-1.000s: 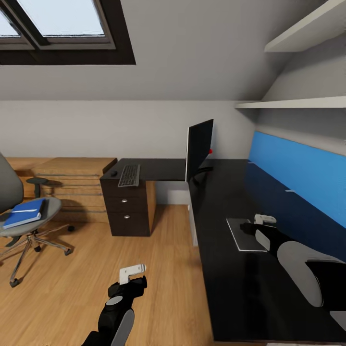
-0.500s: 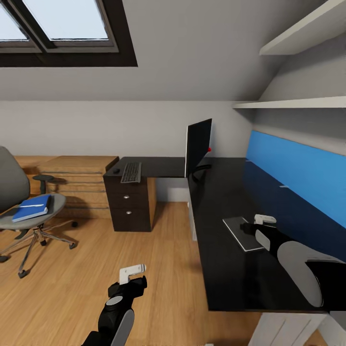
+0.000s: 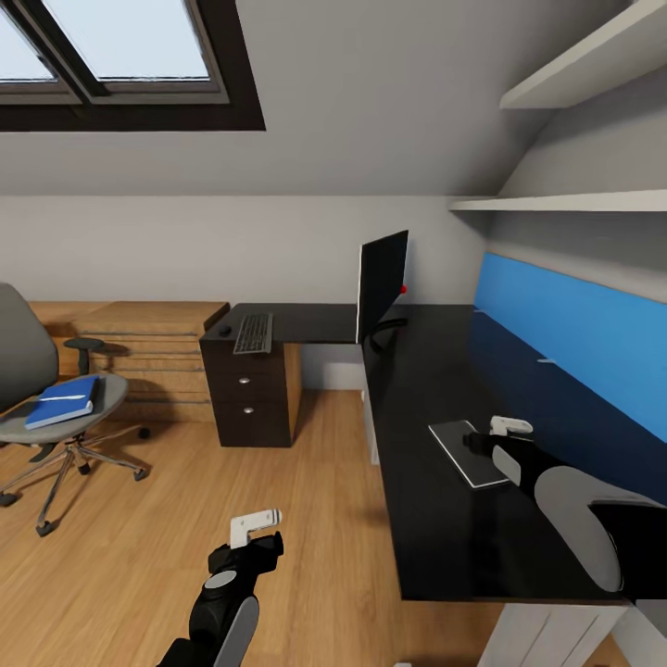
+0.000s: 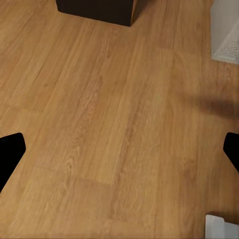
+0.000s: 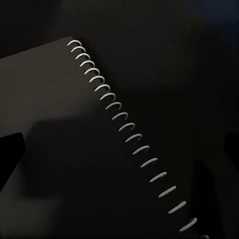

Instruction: In the bedroom, organize the workspace by keeping the computer under the desk, ensuring the monitor is on the desk, placing the keyboard on the desk next to the monitor, placing the mouse on the desk next to the keyboard, moving the folder from the swivel chair onto the desk next to the mouse, stacking the notebook on top of the folder with the pen on top of the notebook, and positioning the swivel chair next to the desk.

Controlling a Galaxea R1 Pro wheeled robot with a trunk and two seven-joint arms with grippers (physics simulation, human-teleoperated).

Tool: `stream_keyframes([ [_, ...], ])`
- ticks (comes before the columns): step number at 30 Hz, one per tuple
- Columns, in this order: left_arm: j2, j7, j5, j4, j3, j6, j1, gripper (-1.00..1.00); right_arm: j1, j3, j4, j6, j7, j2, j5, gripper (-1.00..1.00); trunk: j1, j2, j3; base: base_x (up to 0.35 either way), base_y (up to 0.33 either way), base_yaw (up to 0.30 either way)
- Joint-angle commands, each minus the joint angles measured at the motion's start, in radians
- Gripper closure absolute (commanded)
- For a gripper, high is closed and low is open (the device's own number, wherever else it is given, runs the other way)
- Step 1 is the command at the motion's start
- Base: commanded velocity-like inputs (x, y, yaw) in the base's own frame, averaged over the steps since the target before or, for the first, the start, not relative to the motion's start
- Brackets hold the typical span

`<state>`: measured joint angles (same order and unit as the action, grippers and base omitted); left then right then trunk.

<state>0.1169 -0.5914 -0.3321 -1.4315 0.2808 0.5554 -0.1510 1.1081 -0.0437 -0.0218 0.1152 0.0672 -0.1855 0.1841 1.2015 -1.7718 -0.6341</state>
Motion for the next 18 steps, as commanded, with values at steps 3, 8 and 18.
stream_keyframes([
  [3,0.0,-0.01,-0.011,-0.001,0.001,0.001,-0.001,-1.0,-0.001,-0.012,0.016,0.006,0.003,0.0,0.012,-1.0,-0.012,0.021,0.008,0.0,0.0,0.0],
  [8,0.0,-0.01,-0.011,0.001,0.001,0.001,-0.001,-1.0,-0.001,-0.012,0.016,0.003,0.003,0.0,0.012,-1.0,-0.023,0.042,0.018,0.0,0.0,0.0],
  [18,0.0,-0.01,-0.011,0.023,0.001,0.001,-0.001,-1.0,-0.001,-0.012,0.016,-0.046,0.002,0.001,0.015,-1.0,-0.023,0.042,0.018,0.0,0.0,0.0],
])
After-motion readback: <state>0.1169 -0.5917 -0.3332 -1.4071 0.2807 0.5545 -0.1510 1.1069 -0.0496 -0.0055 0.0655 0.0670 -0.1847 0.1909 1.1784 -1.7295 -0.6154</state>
